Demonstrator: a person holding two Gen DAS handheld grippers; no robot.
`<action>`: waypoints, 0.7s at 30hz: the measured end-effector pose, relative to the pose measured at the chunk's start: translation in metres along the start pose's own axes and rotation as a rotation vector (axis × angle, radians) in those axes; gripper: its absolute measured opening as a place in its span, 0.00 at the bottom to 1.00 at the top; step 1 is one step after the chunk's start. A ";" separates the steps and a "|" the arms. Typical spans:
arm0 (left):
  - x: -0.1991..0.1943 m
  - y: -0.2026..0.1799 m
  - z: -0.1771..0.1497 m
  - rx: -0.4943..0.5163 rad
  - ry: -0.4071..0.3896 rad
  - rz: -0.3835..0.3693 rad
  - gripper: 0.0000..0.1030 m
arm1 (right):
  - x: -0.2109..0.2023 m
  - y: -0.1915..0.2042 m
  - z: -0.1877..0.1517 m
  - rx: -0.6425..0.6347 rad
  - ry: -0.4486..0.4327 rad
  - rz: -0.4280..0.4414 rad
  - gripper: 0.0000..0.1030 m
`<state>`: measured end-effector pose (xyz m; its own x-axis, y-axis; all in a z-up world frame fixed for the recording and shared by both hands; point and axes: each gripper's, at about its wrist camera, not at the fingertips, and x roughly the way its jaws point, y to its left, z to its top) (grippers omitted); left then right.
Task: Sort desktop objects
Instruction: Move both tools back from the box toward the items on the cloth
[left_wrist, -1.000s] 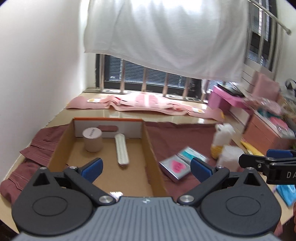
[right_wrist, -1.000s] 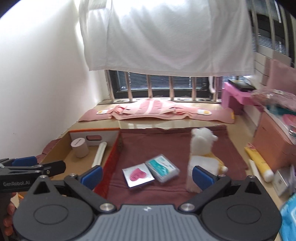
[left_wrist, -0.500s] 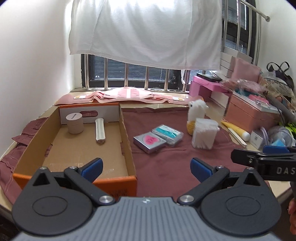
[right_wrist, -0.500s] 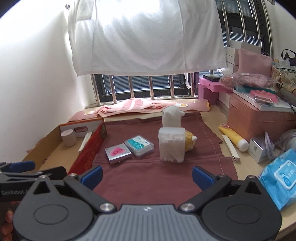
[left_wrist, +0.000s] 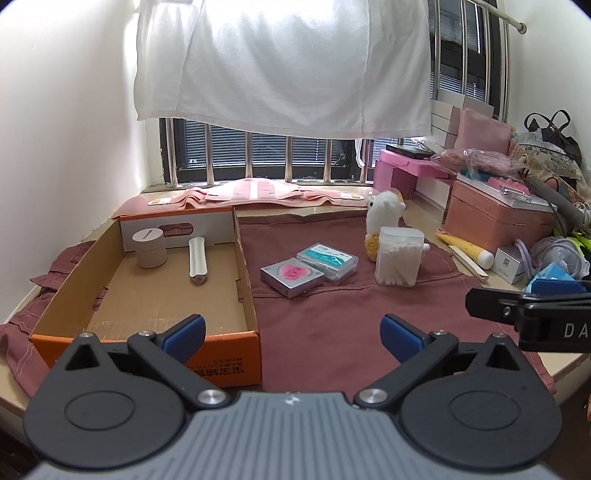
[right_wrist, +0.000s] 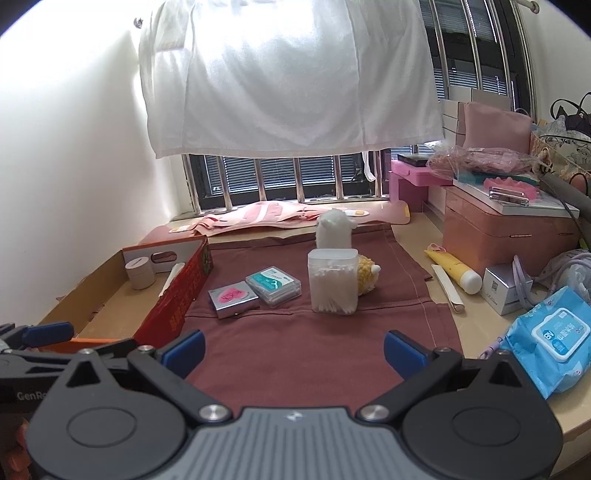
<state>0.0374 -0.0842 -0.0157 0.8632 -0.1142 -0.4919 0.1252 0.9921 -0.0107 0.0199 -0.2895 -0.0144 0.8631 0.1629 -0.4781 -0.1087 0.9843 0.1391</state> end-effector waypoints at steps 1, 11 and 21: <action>0.000 0.000 0.000 -0.004 0.000 0.002 1.00 | 0.001 0.000 0.000 0.001 0.003 0.002 1.00; 0.005 -0.004 0.000 -0.012 0.014 0.031 1.00 | 0.014 -0.002 -0.001 0.012 0.032 0.022 1.00; 0.012 -0.007 0.001 -0.010 0.021 0.027 1.00 | 0.013 -0.010 -0.001 0.029 0.023 0.011 1.00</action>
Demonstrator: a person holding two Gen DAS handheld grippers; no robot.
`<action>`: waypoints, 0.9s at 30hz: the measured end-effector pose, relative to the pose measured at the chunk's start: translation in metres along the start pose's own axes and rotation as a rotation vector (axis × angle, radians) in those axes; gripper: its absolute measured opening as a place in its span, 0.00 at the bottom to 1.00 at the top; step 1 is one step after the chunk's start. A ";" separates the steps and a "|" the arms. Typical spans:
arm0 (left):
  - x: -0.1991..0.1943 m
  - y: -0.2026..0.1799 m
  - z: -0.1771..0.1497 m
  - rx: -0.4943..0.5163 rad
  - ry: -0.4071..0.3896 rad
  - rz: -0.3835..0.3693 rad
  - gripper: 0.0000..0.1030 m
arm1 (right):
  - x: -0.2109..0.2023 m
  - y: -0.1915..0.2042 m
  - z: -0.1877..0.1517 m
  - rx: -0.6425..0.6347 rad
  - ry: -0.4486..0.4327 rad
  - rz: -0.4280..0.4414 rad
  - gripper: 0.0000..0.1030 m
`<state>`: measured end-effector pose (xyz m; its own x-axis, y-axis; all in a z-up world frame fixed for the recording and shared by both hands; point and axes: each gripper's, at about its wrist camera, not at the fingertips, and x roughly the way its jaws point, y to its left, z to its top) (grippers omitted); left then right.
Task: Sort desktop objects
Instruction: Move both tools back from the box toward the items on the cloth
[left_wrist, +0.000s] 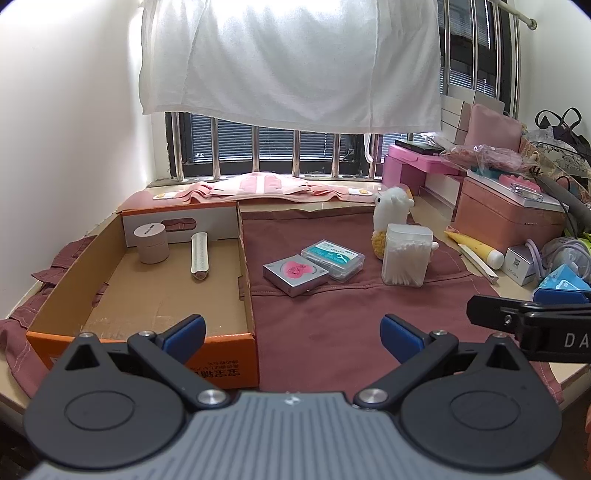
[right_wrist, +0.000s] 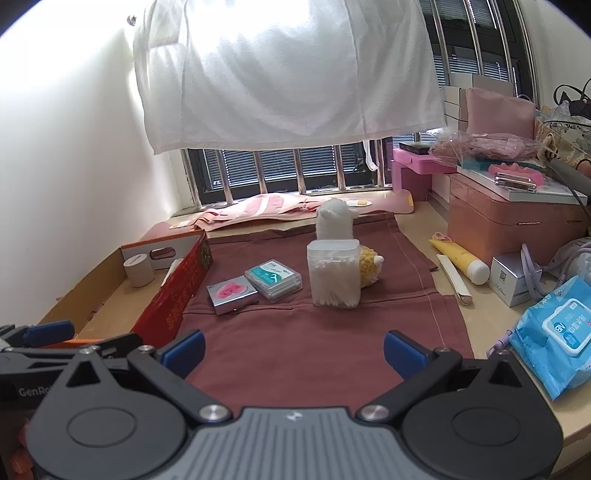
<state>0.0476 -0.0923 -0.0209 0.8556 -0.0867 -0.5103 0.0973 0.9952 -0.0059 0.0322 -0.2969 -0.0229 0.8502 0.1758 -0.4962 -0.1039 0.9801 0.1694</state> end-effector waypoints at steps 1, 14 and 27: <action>0.001 -0.001 0.000 0.001 0.000 0.000 1.00 | 0.000 -0.001 0.000 0.002 0.000 -0.003 1.00; 0.013 -0.017 0.010 0.033 -0.034 -0.042 1.00 | 0.002 -0.020 0.013 0.015 -0.020 -0.028 1.00; 0.092 -0.053 0.030 0.015 0.020 -0.051 1.00 | 0.036 -0.053 0.047 0.078 -0.021 -0.041 1.00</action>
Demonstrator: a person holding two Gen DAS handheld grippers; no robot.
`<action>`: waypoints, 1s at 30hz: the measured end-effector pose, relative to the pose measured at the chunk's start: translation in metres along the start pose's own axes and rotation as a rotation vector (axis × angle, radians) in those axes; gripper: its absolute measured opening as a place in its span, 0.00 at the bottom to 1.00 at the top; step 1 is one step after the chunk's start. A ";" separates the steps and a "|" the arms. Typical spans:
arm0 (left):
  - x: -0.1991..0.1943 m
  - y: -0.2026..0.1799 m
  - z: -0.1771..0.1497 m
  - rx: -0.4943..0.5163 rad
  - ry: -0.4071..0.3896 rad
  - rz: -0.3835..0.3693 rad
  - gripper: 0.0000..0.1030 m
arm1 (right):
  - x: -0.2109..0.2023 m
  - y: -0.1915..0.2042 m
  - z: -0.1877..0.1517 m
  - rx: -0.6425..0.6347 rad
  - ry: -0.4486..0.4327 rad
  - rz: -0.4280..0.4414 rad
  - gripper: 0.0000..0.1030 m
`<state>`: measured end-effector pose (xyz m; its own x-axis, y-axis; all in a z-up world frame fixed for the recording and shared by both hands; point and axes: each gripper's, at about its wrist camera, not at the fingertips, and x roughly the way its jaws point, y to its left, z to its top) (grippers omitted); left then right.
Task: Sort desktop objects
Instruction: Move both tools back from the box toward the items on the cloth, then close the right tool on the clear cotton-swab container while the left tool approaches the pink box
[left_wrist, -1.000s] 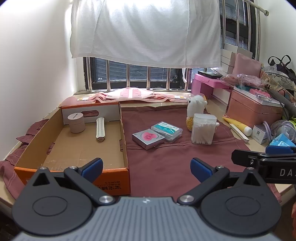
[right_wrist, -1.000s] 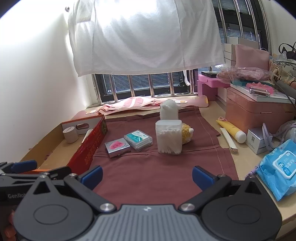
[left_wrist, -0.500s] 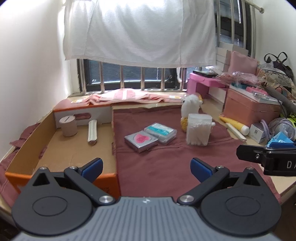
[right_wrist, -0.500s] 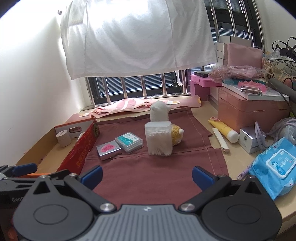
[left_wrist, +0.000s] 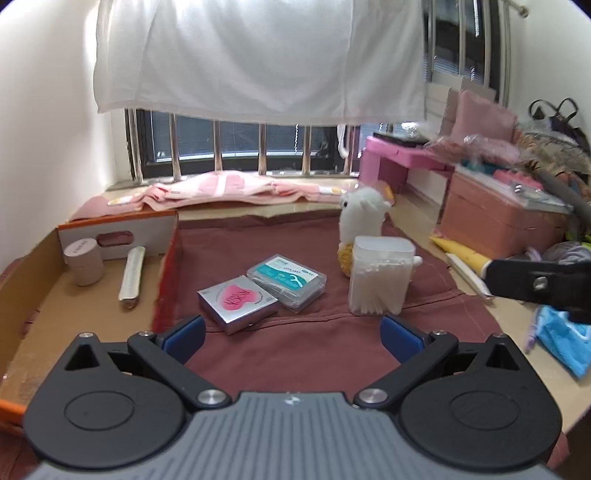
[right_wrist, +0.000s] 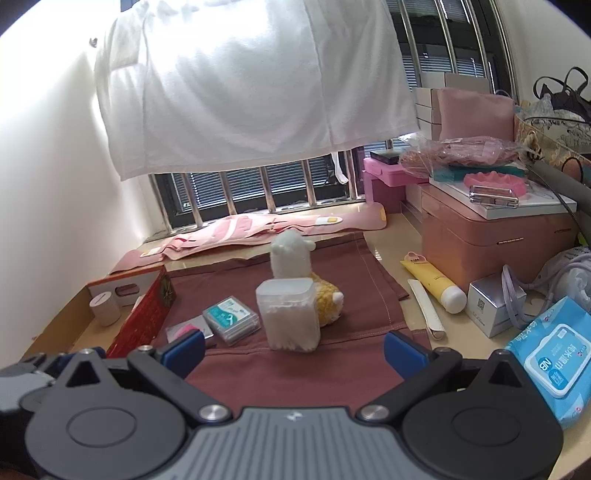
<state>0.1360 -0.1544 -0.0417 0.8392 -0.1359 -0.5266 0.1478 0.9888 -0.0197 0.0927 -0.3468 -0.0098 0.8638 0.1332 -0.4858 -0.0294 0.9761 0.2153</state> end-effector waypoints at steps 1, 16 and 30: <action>0.007 0.000 0.001 -0.009 0.003 0.012 1.00 | 0.004 -0.002 0.002 0.005 0.004 -0.003 1.00; 0.061 0.010 0.000 -0.064 0.033 0.183 1.00 | 0.055 -0.012 0.003 0.035 0.061 -0.019 1.00; 0.090 0.009 0.003 -0.024 0.045 0.253 1.00 | 0.102 -0.016 0.006 0.054 0.117 -0.032 1.00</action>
<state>0.2143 -0.1579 -0.0867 0.8238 0.1187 -0.5543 -0.0774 0.9922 0.0975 0.1839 -0.3500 -0.0580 0.7993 0.1241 -0.5880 0.0270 0.9700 0.2414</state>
